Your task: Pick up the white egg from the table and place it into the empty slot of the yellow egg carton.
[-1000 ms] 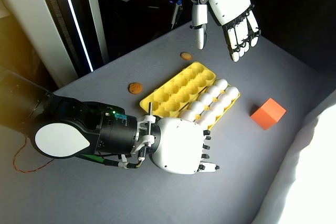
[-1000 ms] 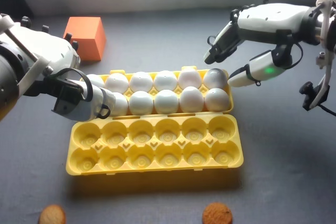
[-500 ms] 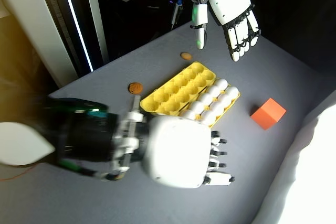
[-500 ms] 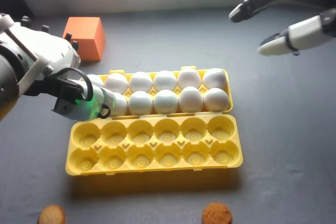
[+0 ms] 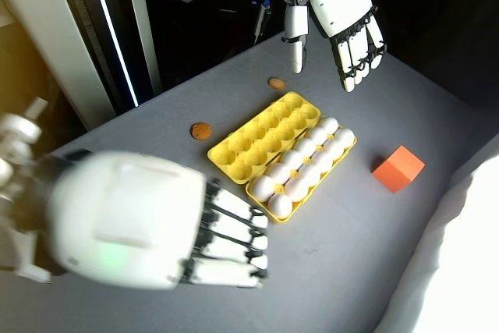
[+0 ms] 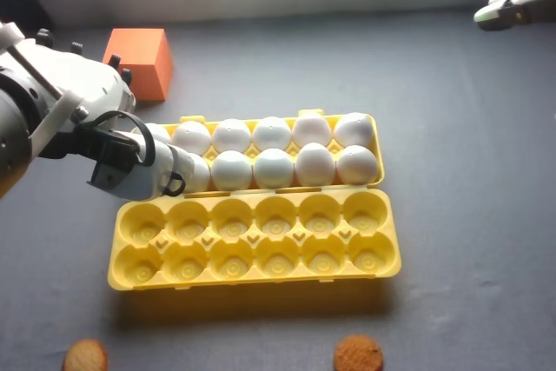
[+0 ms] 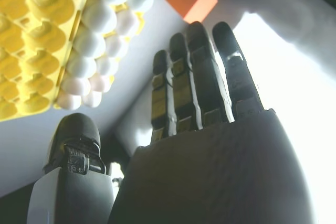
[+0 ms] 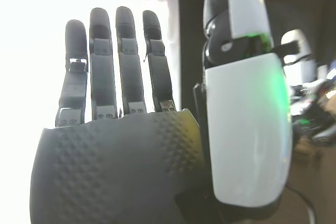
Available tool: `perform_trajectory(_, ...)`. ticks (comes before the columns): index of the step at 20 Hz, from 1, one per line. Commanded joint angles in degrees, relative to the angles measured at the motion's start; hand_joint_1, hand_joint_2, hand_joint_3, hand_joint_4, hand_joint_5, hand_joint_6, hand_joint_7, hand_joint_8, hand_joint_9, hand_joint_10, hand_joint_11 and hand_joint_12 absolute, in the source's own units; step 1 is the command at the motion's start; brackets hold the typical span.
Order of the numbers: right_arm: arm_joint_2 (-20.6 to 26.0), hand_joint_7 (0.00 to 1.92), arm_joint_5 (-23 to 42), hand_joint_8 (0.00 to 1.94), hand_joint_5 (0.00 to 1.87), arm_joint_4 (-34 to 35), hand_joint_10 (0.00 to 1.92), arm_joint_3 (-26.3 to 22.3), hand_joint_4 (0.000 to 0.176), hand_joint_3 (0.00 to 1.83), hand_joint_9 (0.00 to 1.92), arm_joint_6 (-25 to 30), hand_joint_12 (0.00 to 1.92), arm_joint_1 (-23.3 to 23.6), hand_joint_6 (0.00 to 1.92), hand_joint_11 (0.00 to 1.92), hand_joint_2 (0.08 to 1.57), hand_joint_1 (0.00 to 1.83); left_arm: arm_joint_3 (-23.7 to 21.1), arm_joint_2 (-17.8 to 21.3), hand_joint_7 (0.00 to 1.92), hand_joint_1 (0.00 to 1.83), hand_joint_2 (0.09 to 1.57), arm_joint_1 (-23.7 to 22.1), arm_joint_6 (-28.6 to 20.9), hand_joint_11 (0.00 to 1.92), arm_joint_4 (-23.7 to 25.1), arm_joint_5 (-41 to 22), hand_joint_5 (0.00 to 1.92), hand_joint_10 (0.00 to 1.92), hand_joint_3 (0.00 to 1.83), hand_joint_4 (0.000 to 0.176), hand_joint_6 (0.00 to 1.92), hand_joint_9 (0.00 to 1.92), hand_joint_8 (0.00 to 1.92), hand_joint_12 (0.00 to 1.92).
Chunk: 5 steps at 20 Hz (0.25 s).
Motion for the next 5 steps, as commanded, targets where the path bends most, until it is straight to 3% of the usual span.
perform_trajectory(1,1.5,0.31,4.5,0.0,0.35,0.4,0.0,-0.7,0.0,0.0,0.29,-0.1,0.81,0.2,0.0,0.0,1.02,0.97,0.0,0.7,0.34,0.0,1.24,-0.6,0.1,0.0,4.7,-1.0,0.28,0.0,0.0,0.0,0.0,0.33,0.0,0.61)
perform_trajectory(5,4.9,0.27,1.1,0.0,0.29,-5.2,0.0,-5.3,0.0,0.0,0.25,-0.1,0.64,1.1,0.0,0.0,1.02,0.98,0.0,0.7,0.37,0.0,1.24,-0.6,0.2,0.0,4.9,-1.0,0.31,0.0,0.0,0.0,0.0,0.36,0.0,0.63)
